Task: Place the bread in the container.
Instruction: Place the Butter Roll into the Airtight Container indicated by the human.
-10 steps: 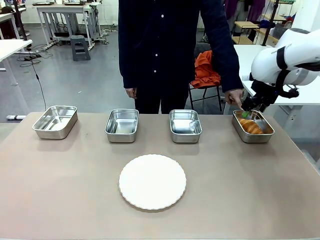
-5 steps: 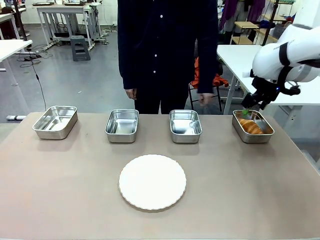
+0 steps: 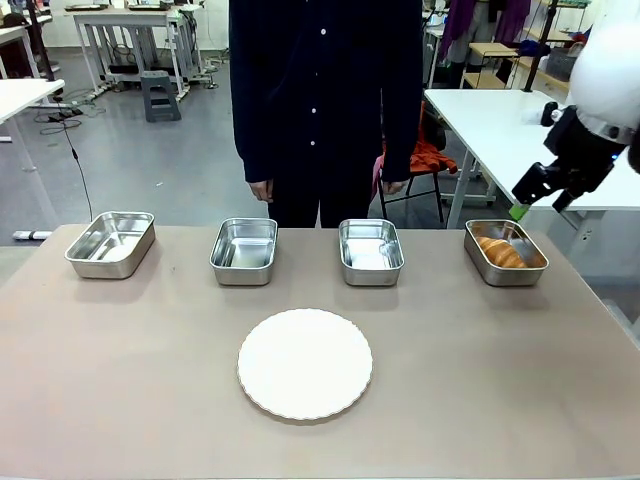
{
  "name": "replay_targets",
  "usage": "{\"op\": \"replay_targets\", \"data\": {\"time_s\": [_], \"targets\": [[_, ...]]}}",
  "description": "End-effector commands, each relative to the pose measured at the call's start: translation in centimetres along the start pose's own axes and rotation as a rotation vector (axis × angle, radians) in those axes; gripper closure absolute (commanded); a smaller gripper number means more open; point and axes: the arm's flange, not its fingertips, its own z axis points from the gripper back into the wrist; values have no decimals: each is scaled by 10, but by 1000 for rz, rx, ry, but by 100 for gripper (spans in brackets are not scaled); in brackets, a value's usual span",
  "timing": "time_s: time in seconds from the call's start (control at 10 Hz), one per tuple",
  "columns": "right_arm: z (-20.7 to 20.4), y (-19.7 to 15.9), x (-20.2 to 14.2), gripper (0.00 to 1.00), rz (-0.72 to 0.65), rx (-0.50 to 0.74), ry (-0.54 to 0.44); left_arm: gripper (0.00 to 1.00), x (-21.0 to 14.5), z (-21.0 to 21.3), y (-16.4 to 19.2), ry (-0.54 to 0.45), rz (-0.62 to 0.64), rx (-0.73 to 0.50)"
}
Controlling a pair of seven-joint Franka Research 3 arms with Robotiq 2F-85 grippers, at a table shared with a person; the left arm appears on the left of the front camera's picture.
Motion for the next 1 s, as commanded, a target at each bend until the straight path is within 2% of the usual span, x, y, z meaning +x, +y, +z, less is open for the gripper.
{"op": "replay_targets", "data": {"time_s": [0.0, 0.3, 0.4, 0.9], "targets": [[5, 20, -41, 0, -7, 46, -54, 0, 0, 1, -2, -8, -9, -8], [-3, 41, -79, 0, -37, -3, -66, 0, 0, 1, -2, -8, -9, -8], [-8, 44, -78, 0, -11, 11, -10, 0, 0, 1, -2, -8, -9, -8], [2, 37, -73, 0, -15, 16, -30, 0, 0, 1, -2, -8, -9, -8]]}}
